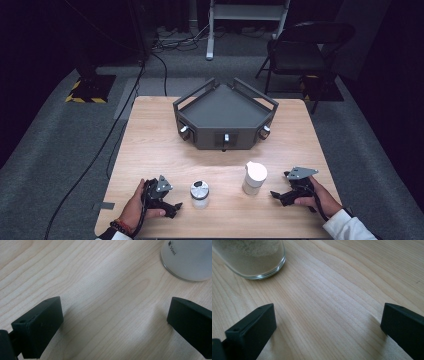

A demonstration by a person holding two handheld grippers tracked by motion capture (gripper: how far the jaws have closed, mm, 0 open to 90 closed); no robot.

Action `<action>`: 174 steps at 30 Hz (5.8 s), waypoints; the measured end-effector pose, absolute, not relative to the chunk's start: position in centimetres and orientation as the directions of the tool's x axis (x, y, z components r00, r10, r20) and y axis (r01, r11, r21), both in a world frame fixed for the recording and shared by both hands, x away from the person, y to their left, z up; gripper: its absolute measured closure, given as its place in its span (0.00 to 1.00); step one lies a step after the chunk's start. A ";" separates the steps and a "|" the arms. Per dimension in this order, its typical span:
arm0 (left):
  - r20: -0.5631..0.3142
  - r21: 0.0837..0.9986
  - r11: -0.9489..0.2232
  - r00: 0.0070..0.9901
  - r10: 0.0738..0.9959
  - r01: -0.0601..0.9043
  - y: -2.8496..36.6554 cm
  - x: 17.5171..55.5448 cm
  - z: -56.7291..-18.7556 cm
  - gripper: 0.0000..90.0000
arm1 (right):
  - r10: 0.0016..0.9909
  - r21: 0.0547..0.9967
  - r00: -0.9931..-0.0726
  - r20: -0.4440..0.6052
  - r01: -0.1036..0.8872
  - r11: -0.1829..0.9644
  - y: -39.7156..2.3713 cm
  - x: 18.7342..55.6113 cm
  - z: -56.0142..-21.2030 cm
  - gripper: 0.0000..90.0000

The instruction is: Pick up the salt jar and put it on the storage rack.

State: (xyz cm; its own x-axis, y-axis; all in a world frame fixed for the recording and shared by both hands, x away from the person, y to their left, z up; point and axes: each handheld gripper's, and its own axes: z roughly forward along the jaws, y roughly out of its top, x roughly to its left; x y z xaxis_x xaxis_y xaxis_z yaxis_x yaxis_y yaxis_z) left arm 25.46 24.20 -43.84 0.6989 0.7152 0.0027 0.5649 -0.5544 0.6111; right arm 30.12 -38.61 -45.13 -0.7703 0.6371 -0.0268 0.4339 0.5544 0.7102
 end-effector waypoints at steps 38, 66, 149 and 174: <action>-0.027 0.809 -0.465 0.813 0.582 0.360 24.2 23.5 -41.8 0.01 | 0.636 0.710 -0.771 -0.026 0.433 0.555 -38.6 30.1 -45.1 0.00; -0.060 0.776 -0.508 0.845 0.532 0.374 21.2 26.2 -43.6 0.05 | 0.635 0.710 -0.772 -0.027 0.432 0.556 -38.6 30.2 -45.1 0.00; -0.073 0.927 -0.251 0.788 0.611 0.280 20.8 30.8 -38.1 0.33 | 0.626 0.711 -0.780 -0.026 0.426 0.560 -38.7 30.2 -45.1 0.00; -0.059 0.942 -0.227 0.788 0.612 0.247 19.2 33.5 -35.3 0.34 | 0.626 0.711 -0.780 -0.026 0.425 0.560 -38.7 30.2 -45.1 0.00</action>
State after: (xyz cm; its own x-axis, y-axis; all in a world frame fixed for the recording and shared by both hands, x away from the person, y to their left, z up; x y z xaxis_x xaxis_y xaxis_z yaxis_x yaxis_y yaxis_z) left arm 33.52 19.24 -35.27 0.7884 0.6124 -0.0585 0.2466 -0.2275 0.9420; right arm 30.20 -38.68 -45.15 -0.7796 0.6257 -0.0265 0.4254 0.5601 0.7109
